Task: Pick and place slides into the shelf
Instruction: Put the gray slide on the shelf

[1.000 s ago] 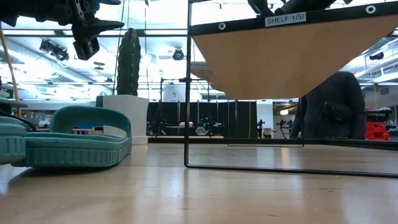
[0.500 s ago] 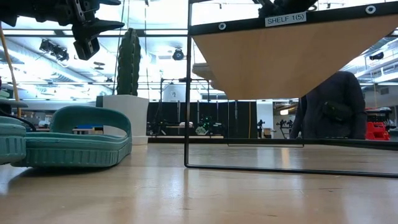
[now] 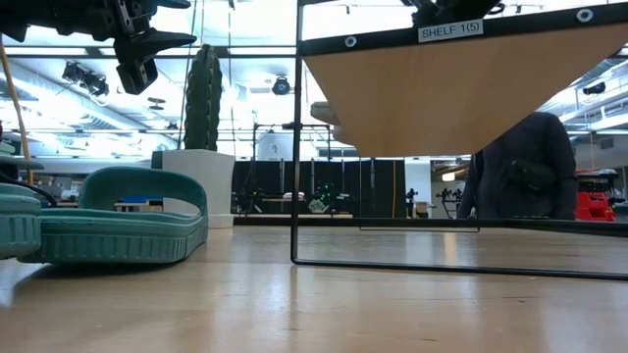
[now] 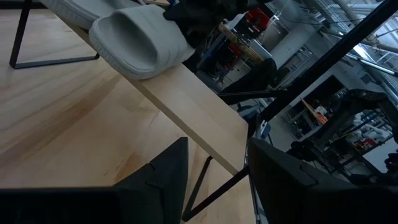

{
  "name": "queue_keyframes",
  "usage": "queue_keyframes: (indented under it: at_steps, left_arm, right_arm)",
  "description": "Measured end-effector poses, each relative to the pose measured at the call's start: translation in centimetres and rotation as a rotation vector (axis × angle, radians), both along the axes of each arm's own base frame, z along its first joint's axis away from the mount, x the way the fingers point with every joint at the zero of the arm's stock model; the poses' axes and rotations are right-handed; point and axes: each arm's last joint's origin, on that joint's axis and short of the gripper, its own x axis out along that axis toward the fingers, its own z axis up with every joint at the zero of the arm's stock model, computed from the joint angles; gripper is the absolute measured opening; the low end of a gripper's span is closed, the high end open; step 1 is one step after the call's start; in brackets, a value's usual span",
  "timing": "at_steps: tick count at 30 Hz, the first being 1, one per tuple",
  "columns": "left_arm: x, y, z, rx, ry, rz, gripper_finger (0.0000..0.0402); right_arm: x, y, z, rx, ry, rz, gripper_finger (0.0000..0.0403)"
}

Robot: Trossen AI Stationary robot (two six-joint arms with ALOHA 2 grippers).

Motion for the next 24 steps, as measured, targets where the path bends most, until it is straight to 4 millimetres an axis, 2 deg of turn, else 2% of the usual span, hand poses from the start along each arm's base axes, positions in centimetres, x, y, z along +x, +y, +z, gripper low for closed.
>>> queue_keyframes:
  at_steps: [13, 24]
  left_arm:
    - [0.01, 0.0, -0.01, 0.0, 0.0, 0.0, 0.0172]
    - [0.01, 0.0, -0.01, 0.0, 0.0, 0.0, 0.0172]
  right_arm:
    - [-0.1, 0.87, -0.04, 0.018, -0.009, 0.006, 0.0003]
    - [-0.43, 0.49, -0.38, 0.006, 0.041, -0.018, 0.0003]
